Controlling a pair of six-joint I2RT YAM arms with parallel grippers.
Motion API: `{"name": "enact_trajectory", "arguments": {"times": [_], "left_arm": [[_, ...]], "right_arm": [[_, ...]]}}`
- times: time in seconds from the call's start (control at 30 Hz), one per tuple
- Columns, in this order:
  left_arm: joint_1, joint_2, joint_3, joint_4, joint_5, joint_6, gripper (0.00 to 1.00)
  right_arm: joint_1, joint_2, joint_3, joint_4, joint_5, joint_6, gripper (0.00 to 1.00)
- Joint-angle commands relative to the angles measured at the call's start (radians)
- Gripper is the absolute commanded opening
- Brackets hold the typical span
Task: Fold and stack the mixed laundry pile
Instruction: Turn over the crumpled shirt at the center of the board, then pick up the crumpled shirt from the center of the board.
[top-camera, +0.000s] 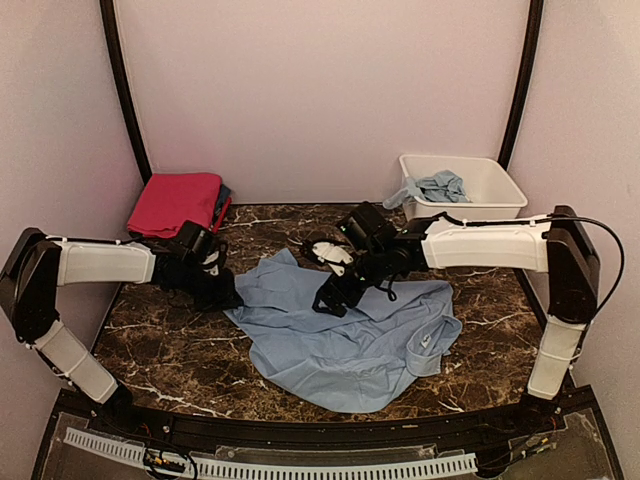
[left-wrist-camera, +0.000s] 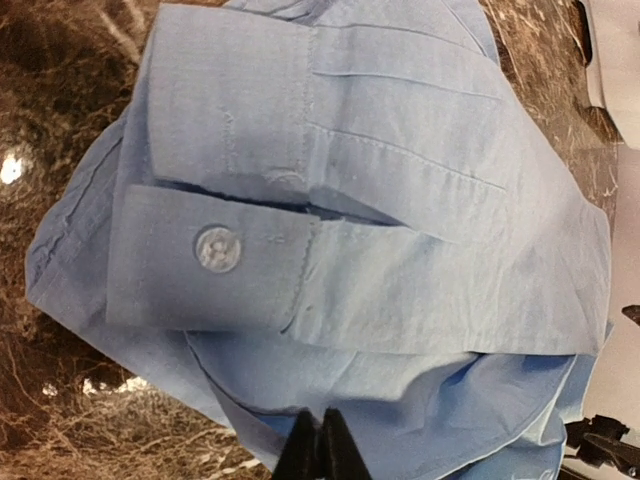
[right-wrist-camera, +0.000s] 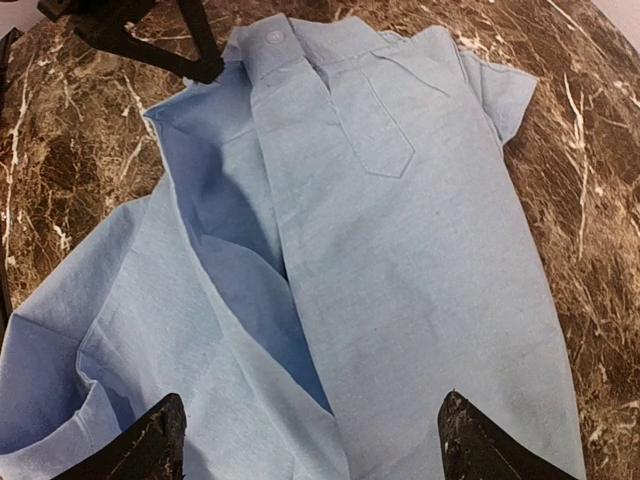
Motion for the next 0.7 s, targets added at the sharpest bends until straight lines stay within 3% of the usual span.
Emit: {"name": "enact_trajectory", "arguments": {"times": [0.0,0.27,0.5,0.6,0.67], "left_arm": [[0.002,-0.044,0.052,0.019,0.057,0.011,0.0],[0.002,-0.203,0.088,-0.06,0.05,0.046,0.0],[0.001,-0.376,-0.021,-0.044,0.114,0.128,0.0],[-0.004,-0.406,-0.079,-0.018,0.212,0.154,0.0],[-0.005,-0.418,-0.104,-0.066,0.135,0.136,0.0]], "right_arm": [[0.034,-0.043,-0.034,0.168,-0.038,-0.057,0.83],[0.039,0.022,0.035,0.219,-0.004,-0.032,0.8],[0.032,0.065,0.096,0.216,-0.087,-0.025,0.79],[0.032,0.078,0.106,0.245,-0.1,-0.015,0.79],[0.032,0.101,0.143,0.24,-0.066,-0.014,0.77]]}}
